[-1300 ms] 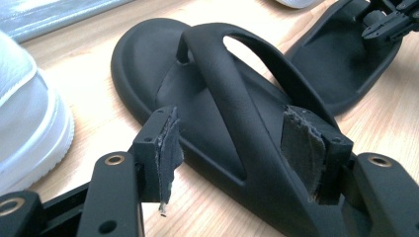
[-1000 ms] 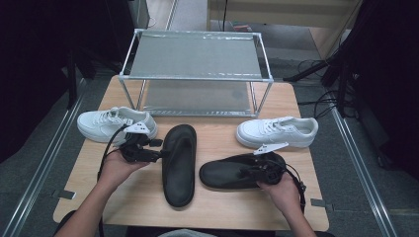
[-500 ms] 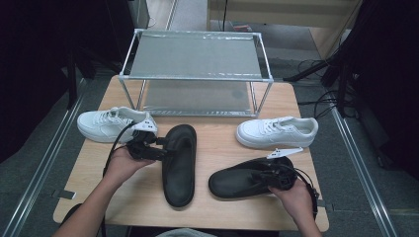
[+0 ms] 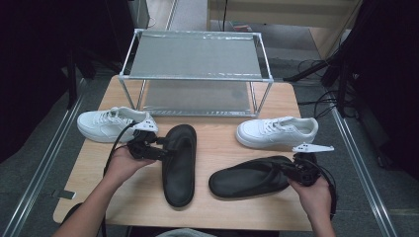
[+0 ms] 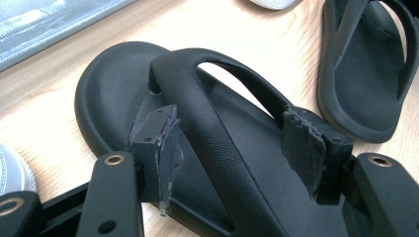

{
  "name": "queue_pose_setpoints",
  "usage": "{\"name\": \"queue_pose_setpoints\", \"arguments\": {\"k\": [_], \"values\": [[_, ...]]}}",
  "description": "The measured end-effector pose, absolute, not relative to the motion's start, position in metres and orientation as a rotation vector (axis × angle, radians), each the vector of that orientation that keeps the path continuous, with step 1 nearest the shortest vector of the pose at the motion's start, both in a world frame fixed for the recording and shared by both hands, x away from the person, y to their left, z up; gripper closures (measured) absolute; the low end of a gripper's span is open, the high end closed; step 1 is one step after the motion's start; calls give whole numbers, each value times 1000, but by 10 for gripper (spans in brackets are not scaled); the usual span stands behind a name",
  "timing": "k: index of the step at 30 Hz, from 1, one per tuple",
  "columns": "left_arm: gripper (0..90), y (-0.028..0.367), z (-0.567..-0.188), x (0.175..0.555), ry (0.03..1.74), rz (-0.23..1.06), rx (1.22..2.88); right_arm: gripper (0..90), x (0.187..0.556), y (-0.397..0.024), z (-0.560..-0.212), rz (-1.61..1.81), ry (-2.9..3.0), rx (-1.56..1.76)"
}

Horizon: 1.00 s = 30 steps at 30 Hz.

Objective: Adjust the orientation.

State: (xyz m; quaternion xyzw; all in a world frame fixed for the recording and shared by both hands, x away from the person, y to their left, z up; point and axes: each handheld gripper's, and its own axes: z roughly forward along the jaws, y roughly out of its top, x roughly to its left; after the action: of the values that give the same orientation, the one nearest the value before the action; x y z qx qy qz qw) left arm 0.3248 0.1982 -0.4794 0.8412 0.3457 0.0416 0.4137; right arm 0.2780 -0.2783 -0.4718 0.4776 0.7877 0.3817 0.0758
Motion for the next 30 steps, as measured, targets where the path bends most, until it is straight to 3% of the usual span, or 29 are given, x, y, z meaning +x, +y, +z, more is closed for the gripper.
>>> {"name": "queue_pose_setpoints", "arguments": {"k": [12, 30], "values": [[399, 204, -479, 320, 889, 111, 2106, 900, 287, -277, -478, 1100, 2380, 1443], [397, 218, -480, 310, 934, 130, 2087, 900, 299, -239, -480, 1142, 2491, 1315]]}}
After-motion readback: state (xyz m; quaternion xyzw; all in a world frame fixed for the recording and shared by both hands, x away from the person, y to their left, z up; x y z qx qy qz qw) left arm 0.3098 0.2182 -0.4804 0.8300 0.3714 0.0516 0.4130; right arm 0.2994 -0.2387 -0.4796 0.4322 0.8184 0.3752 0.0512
